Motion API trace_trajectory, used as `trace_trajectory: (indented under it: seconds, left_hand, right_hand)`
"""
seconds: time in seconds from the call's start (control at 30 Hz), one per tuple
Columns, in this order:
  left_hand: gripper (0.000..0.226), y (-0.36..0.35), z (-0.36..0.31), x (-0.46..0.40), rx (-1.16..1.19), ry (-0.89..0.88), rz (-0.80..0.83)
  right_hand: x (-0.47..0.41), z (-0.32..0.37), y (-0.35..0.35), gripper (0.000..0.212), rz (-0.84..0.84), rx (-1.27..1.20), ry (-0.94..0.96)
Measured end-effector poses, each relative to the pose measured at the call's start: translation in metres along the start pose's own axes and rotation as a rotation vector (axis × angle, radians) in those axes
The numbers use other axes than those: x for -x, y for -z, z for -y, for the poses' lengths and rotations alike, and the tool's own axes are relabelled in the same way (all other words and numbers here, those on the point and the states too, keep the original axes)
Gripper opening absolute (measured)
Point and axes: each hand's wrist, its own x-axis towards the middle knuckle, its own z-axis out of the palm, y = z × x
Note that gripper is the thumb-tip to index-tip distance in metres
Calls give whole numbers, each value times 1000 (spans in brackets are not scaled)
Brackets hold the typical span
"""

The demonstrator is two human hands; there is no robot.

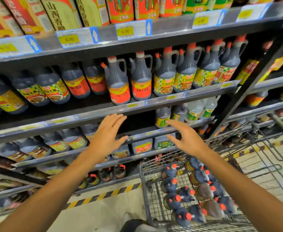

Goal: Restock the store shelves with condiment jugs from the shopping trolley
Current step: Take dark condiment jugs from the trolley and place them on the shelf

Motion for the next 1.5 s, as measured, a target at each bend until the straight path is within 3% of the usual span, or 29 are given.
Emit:
trace_trajectory:
  seconds: [0.23, 0.37, 0.43, 0.5, 0.6, 0.73, 0.8, 0.87, 0.97, 1.1, 1.27, 1.5]
  left_hand:
    - [73, -94, -60, 55, -39, -21, 495]
    - [87, -138, -86, 67, -75, -37, 721]
    - [81, -154, -97, 71, -63, -18, 823]
    - [80, -170, -106, 73, -21, -56, 855]
    - [79, -195, -114, 71, -7, -140, 913]
    - [70, -228, -123, 59, 54, -201, 968]
    - [76, -252, -123, 60, 98, -249, 1017]
    - [80, -276, -121, 63, 130, -274, 1077]
    - [67, -307, -114, 69, 55, -364, 1114]
    - [69, -342, -100, 77, 53, -325, 1207]
    - [66, -367, -89, 87, 133, -246, 1148]
    - [68, -376, -94, 98, 216, -139, 1153]
  right_hand:
    - [107, -73, -65, 62, 224, -95, -226]
    - [156, -90, -79, 60, 297, -109, -340]
    - [175, -101, -87, 68, 298, -84, -373]
    - [192, -109, -97, 82, 340, -81, -426]
    - [212, -116, -112, 83, 338, -51, -519]
    - [229, -118, -139, 66, 391, -80, -669]
    - [238, -124, -159, 55, 426, -145, -764]
    - [246, -130, -183, 55, 432, -203, -846]
    - [234, -124, -197, 61, 417, -212, -886]
    - [206, -135, -226, 71, 419, -116, -828]
    - [189, -155, -272, 49, 555, -80, -756]
    - [187, -160, -287, 54, 524, 168, -572]
